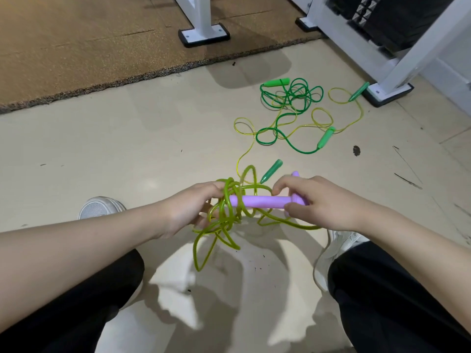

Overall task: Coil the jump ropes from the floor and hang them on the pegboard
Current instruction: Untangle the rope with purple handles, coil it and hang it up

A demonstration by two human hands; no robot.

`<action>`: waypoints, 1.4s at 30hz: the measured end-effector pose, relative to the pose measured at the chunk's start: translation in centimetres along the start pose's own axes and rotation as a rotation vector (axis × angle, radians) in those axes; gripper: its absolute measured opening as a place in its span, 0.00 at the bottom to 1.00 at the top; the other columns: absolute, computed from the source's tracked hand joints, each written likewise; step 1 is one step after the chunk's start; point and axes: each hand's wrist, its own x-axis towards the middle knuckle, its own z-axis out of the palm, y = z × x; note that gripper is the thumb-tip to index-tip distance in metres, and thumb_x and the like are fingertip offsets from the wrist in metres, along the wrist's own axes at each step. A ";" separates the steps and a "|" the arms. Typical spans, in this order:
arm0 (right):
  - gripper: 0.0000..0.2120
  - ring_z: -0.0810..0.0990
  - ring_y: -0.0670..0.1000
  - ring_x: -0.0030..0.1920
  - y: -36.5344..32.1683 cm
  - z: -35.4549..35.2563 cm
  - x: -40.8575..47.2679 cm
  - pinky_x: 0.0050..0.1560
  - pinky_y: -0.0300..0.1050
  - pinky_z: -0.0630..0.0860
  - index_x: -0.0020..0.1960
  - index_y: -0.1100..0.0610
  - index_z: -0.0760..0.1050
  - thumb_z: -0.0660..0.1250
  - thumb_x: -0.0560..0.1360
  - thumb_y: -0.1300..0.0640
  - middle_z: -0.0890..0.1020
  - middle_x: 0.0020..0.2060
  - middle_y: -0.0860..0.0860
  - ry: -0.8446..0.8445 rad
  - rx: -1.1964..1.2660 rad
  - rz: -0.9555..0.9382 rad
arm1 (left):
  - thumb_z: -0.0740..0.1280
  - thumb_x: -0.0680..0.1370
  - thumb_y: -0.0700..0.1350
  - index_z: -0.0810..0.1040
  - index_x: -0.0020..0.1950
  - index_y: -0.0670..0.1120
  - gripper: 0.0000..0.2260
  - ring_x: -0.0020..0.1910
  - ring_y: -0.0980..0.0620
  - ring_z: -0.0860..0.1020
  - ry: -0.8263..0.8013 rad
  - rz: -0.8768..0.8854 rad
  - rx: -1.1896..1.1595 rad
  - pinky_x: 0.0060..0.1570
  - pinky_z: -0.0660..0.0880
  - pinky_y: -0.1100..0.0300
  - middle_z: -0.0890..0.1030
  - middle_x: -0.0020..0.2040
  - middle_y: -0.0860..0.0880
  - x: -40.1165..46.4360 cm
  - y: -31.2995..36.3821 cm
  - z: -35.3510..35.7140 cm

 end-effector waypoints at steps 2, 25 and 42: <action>0.10 0.71 0.50 0.34 0.2 -0.1 0.2 0.35 0.40 0.65 0.54 0.51 0.67 0.62 0.74 0.57 0.77 0.35 0.50 -0.078 0.089 0.070 | 0.58 0.68 0.42 0.77 0.56 0.42 0.18 0.32 0.57 0.71 -0.039 0.031 0.106 0.27 0.67 0.66 0.75 0.39 0.51 -0.6 0.1 0.0; 0.25 0.79 0.41 0.39 -3.1 3.1 1.5 0.54 0.41 0.64 0.43 0.51 0.81 0.48 0.80 0.43 0.83 0.34 0.45 -0.021 1.004 0.164 | 0.62 0.68 0.38 0.67 0.63 0.67 0.30 0.51 0.53 0.79 -0.284 0.306 0.304 0.49 0.79 0.50 0.62 0.63 0.64 -3.0 1.9 2.5; 0.17 0.73 0.60 0.42 -1.9 3.3 1.8 0.53 0.55 0.64 0.40 0.72 0.75 0.59 0.60 0.59 0.77 0.36 0.58 -0.022 0.843 0.181 | 0.64 0.78 0.46 0.74 0.50 0.45 0.06 0.34 0.50 0.80 0.137 0.292 0.852 0.33 0.75 0.63 0.72 0.47 0.49 -0.6 1.0 0.2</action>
